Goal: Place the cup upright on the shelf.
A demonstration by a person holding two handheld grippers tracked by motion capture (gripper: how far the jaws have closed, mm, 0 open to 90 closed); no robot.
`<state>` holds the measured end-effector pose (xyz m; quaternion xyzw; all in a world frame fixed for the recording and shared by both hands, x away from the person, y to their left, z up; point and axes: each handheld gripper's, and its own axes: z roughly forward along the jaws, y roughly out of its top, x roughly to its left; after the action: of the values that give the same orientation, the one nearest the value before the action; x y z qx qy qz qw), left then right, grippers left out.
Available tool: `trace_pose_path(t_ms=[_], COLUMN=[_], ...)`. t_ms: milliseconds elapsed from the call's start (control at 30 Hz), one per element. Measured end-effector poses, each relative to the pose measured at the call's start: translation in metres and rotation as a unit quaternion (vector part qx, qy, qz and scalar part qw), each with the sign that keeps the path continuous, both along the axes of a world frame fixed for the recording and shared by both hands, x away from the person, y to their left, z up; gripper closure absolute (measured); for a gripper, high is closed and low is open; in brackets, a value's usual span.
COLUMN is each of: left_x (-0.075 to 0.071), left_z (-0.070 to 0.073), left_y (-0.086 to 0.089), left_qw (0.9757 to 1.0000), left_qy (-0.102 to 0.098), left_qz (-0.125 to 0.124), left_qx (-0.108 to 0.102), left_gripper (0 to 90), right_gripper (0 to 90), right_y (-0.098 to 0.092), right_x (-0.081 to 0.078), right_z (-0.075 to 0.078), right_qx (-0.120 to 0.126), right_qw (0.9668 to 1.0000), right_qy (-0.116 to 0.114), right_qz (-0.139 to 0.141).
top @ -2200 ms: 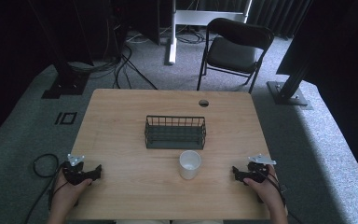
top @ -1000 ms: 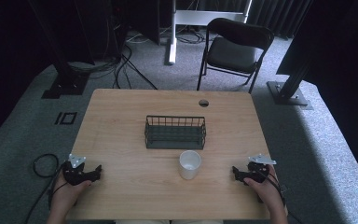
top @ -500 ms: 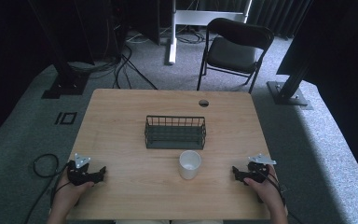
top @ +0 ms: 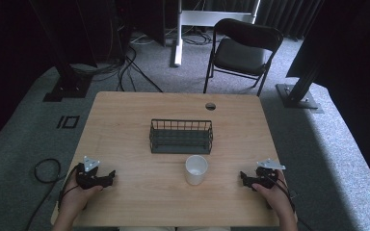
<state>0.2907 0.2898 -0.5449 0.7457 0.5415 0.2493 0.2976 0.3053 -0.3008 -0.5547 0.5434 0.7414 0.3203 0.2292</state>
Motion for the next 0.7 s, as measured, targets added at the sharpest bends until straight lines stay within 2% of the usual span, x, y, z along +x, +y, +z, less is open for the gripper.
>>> trace_pose_path(t_ms=[133,333,367,400,433,633,700], left_x=[0.002,0.005,0.005,0.005,0.005,0.007,0.008], left_z=[0.002,0.005,0.005,0.005,0.007,0.011,0.013], left_y=[-0.005,-0.016,-0.021,-0.021,-0.026,-0.038,-0.043], left_qw=[1.0,0.9992,0.9984,0.9984,0.9975,0.9958,0.9947], left_qy=[-0.007,-0.013,-0.017,-0.017,-0.021,-0.033,-0.045], left_qz=[-0.006,-0.036,-0.053,-0.053,-0.065,-0.085,-0.093], left_qx=[0.0,-0.007,-0.013,-0.013,-0.016,-0.011,-0.007], left_gripper=[15.2,15.2,15.2,15.2,15.2,15.2,15.2], right_gripper=[10.7,10.7,10.7,10.7,10.7,10.7,10.7], right_y=[0.0,0.0,0.0,0.0,0.0,0.0,0.0], right_x=[0.0,0.0,0.0,0.0,0.0,0.0,0.0], right_z=[0.0,0.0,0.0,0.0,0.0,0.0,0.0], right_qx=[0.0,0.0,0.0,0.0,0.0,0.0,0.0], right_qw=[1.0,1.0,1.0,1.0,1.0,1.0,1.0], right_qy=[0.0,0.0,0.0,0.0,0.0,0.0,0.0], right_qz=[0.0,0.0,0.0,0.0,0.0,0.0,0.0])
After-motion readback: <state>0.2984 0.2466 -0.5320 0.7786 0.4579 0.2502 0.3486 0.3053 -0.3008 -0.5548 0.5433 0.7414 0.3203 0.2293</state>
